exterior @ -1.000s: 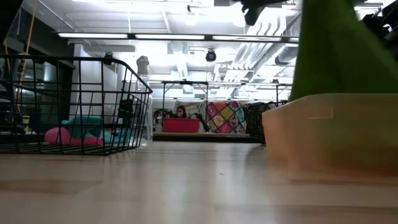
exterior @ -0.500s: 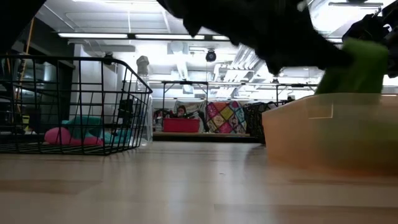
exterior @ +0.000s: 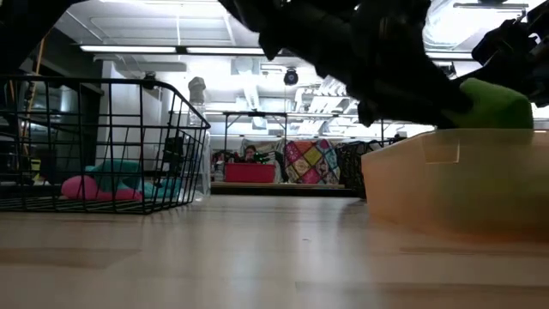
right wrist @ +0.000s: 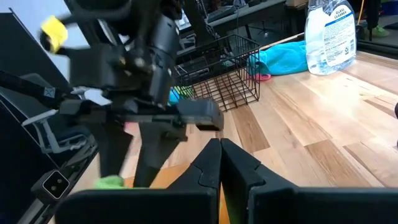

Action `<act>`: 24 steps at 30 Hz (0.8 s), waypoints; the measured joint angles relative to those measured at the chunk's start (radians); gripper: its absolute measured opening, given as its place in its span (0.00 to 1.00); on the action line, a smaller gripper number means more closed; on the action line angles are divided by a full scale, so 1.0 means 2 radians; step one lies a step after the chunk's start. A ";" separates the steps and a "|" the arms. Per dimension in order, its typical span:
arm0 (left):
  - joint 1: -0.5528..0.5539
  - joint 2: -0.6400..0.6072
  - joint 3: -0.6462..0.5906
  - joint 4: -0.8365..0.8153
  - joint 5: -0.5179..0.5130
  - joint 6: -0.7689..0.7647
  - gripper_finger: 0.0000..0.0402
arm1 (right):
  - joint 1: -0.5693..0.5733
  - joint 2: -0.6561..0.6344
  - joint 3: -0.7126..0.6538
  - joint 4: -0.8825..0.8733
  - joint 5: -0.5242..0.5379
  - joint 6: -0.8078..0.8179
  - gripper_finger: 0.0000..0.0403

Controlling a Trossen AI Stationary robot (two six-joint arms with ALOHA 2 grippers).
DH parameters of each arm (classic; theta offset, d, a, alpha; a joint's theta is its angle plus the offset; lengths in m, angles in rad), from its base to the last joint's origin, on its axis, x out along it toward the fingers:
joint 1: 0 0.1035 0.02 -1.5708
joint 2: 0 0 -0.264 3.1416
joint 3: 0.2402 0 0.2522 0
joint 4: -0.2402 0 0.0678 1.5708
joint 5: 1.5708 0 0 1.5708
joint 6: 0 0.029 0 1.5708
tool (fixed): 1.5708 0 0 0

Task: Sort microfiber towel by color & place in baskets
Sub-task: Put the top green microfiber towel into the orange bin, then put the top blue microfiber towel into the left wire basket

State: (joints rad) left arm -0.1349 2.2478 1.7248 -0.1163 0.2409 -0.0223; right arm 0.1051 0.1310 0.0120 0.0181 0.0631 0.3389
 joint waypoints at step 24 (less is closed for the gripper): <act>0.067 -0.107 0.103 -0.288 0.054 -0.020 0.70 | 0.000 -0.001 0.000 0.000 0.000 0.000 0.00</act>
State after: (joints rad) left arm -0.0004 2.0336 1.9314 -0.6929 0.3494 -0.0624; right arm 0.1049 0.1300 0.0120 0.0182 0.0632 0.3389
